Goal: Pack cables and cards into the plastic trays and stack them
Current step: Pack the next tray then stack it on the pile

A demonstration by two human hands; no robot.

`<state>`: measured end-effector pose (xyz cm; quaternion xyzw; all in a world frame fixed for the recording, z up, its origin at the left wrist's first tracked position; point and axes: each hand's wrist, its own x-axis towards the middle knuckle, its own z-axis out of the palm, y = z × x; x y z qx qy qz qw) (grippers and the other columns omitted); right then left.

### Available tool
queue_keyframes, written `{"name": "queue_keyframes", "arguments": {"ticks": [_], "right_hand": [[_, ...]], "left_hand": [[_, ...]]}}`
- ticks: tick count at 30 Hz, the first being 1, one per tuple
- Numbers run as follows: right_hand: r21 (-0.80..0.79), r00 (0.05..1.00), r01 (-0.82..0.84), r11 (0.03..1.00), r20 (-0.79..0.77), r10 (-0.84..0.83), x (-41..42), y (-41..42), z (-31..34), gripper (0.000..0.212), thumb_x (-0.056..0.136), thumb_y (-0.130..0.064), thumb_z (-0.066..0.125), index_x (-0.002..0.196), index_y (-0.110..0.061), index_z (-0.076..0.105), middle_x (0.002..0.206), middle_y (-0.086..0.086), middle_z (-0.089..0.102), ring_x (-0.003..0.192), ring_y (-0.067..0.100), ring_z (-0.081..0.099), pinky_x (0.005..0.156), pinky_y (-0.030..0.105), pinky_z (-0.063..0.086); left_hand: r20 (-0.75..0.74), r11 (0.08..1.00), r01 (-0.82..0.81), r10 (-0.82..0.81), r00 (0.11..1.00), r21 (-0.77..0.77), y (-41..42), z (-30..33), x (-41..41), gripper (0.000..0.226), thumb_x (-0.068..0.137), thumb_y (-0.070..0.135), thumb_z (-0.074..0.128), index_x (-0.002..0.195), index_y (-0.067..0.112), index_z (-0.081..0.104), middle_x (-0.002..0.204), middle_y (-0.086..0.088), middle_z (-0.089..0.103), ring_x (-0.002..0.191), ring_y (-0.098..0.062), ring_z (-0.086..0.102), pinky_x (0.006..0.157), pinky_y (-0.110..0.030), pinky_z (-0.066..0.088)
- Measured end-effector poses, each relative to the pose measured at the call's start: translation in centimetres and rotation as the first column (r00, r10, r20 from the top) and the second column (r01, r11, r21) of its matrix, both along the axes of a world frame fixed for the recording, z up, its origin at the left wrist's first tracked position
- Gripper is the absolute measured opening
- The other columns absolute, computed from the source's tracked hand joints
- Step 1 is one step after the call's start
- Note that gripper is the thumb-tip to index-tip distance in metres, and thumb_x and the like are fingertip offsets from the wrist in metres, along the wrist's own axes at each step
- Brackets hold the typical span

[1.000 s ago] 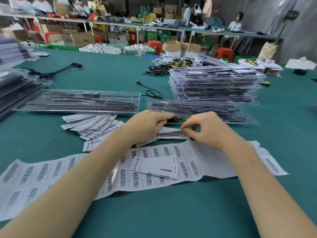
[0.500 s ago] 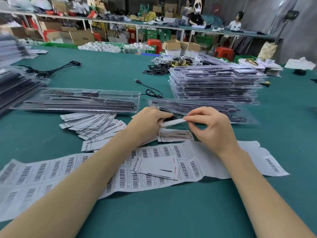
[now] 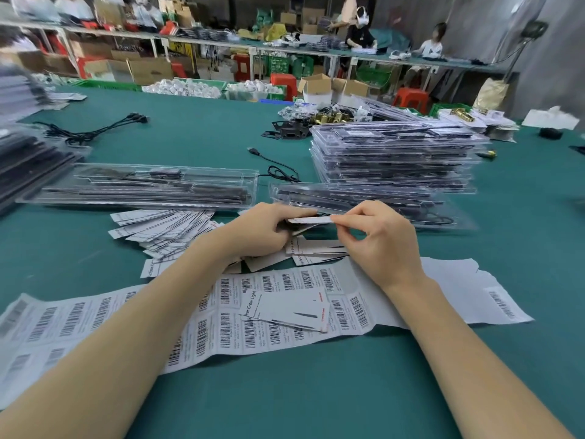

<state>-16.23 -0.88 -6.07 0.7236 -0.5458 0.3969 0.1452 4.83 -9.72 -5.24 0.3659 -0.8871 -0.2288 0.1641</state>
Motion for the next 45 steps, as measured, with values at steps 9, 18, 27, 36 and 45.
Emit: {"name": "queue_keyframes", "arguments": {"ticks": [9,18,27,36,45], "right_hand": [[0.006,0.982,0.183,0.983,-0.04,-0.183,0.9,-1.3,1.0,0.009,0.078,-0.016,0.072,0.079,-0.024,0.07,0.071,-0.007,0.064,0.069,0.019,0.061,0.051,0.025,0.041],[0.098,0.994,0.053,0.994,-0.104,-0.042,1.1,-2.9,1.1,0.014,0.08,-0.011,0.07,0.085,-0.021,0.062,0.092,-0.008,0.06,0.084,0.017,0.054,0.056,0.028,0.04],[0.21,0.982,0.174,0.962,-0.11,-0.153,1.8,-4.7,1.0,0.025,0.079,-0.007,0.056,0.093,-0.028,0.058,0.08,-0.006,0.057,0.078,0.02,0.051,0.056,0.029,0.032],[0.308,0.986,0.168,0.937,-0.057,-0.158,1.5,-5.2,1.1,0.027,0.078,-0.006,0.058,0.094,-0.028,0.058,0.068,-0.006,0.055,0.073,0.022,0.052,0.058,0.031,0.04],[0.355,0.995,-0.002,0.935,0.09,-0.032,-0.5,-5.1,0.5,0.021,0.084,-0.024,0.069,0.091,-0.039,0.055,0.077,-0.009,0.053,0.07,0.005,0.049,0.059,0.027,0.033]], "left_hand": [[-0.097,0.999,-0.013,0.016,0.995,0.034,-0.1,-0.2,0.1,0.013,0.098,0.04,0.059,0.092,0.048,0.066,0.078,0.025,0.065,0.06,0.004,0.057,0.058,-0.013,0.044],[-0.149,0.98,-0.173,0.157,0.976,-0.098,0.2,-0.5,-0.8,0.037,0.104,0.011,0.048,0.135,0.022,0.064,0.064,0.015,0.056,0.041,-0.001,0.046,0.044,-0.009,0.034],[-0.193,0.95,-0.238,0.199,0.961,-0.204,0.3,-0.3,-1.0,0.027,0.091,0.01,0.059,0.108,0.018,0.078,0.068,-0.003,0.071,0.058,-0.018,0.051,0.062,-0.011,0.038],[-0.161,0.961,-0.272,0.261,0.952,-0.045,0.2,-0.1,-1.3,0.031,0.096,0.041,0.061,0.121,0.027,0.073,0.073,-0.005,0.071,0.057,-0.009,0.057,0.056,-0.019,0.043],[-0.271,0.884,-0.423,0.464,0.843,0.196,0.3,0.1,-1.6,0.03,0.087,0.029,0.074,0.117,0.025,0.076,0.094,0.0,0.078,0.089,-0.016,0.072,0.074,-0.024,0.057]]}}
